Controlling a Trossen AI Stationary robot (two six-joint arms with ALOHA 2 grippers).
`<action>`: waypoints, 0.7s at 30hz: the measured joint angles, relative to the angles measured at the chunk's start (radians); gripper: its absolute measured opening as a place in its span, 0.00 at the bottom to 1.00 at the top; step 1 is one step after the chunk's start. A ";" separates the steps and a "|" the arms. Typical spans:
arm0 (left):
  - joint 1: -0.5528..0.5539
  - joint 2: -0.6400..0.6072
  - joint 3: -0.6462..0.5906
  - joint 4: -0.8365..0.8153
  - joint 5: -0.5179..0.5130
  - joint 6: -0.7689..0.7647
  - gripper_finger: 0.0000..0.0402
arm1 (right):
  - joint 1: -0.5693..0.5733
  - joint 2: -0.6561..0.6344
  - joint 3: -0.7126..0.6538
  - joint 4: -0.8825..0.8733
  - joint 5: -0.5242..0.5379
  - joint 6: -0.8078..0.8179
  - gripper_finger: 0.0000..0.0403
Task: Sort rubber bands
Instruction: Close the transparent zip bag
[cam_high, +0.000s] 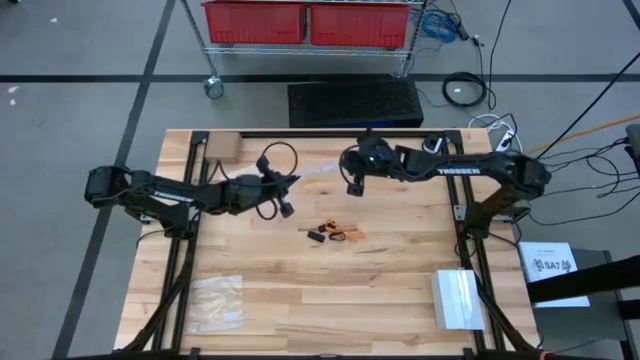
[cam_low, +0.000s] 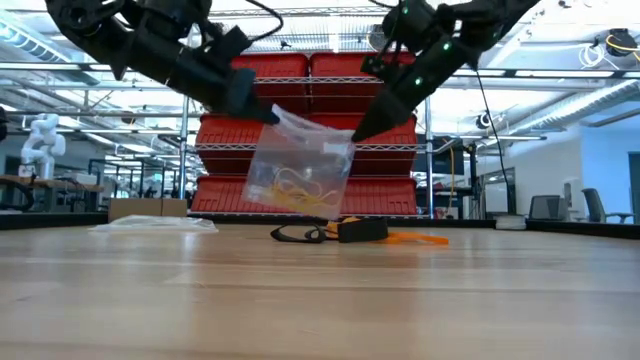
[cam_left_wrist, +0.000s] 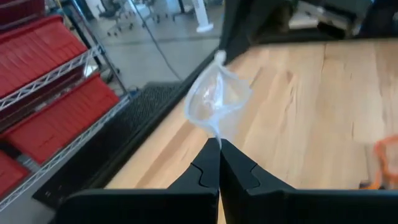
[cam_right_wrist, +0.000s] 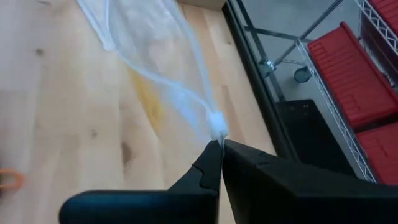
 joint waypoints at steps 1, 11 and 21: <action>-0.002 0.005 0.000 -0.018 -0.008 -0.007 0.00 | -0.008 0.009 0.000 0.002 -0.002 -0.001 0.00; -0.025 0.173 0.005 0.017 0.051 -0.129 0.00 | -0.019 -0.068 0.015 -0.116 0.008 0.137 0.14; -0.030 0.162 0.098 -0.057 -0.098 0.003 0.00 | -0.010 -0.244 0.016 -0.251 0.002 0.298 0.34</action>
